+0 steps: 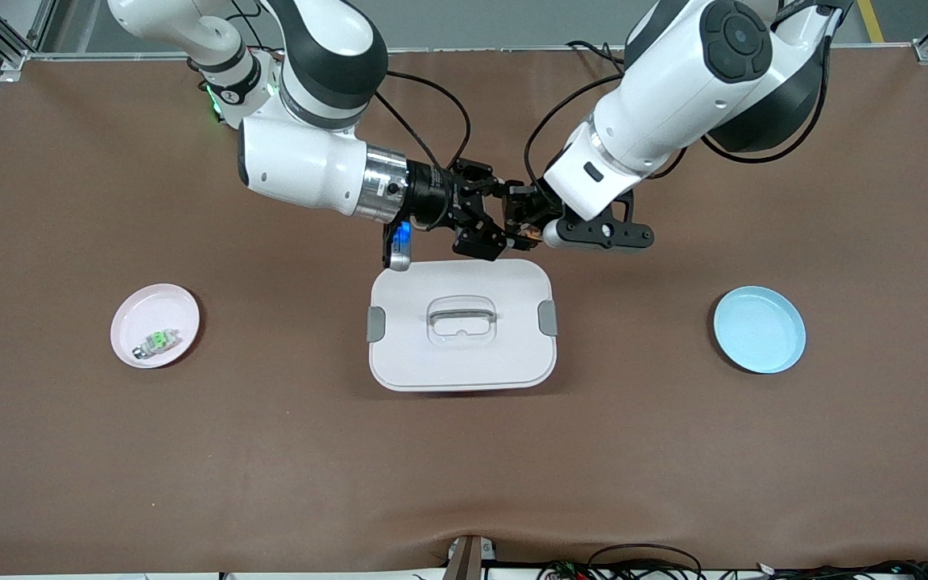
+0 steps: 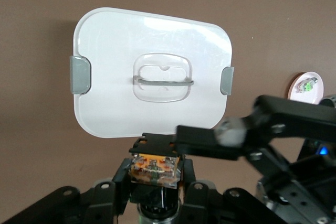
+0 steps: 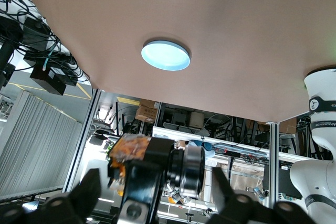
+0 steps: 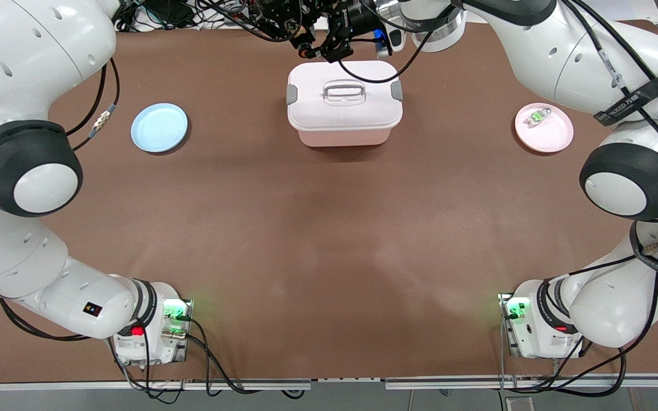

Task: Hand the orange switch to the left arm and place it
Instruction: 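Open the right gripper and withdraw while the left gripper carries switch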

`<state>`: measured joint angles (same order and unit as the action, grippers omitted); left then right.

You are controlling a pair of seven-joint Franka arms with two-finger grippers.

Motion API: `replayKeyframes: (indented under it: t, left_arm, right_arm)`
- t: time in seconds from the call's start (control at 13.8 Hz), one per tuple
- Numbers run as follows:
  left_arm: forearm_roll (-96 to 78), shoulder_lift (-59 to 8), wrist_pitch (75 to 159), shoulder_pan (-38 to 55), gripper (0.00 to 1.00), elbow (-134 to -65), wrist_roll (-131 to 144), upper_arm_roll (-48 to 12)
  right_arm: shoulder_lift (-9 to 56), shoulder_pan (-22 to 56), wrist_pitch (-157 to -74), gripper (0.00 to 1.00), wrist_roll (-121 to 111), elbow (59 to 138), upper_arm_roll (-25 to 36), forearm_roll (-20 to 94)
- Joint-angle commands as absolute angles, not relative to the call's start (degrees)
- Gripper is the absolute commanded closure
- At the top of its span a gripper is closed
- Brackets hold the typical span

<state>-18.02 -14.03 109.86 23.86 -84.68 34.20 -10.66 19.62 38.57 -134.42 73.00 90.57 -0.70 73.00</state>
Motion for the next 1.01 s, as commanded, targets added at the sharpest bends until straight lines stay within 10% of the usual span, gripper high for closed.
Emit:
replayKeyframes:
  t: [0.0, 0.94]
  left_arm:
    - [-16.79, -13.80, 107.85, 23.73, 1.00, -84.46, 34.45, -10.64]
    - [2.63, -15.64, 99.76, 15.92, 1.00, -86.83, 29.99, -10.11]
  right_arm:
    - [19.86, 38.67, -134.38, 0.00, 73.39, 89.56, -0.26, 73.83]
    - [6.61, 33.49, -129.90, 0.00, 49.62, 105.09, 0.26, 61.35]
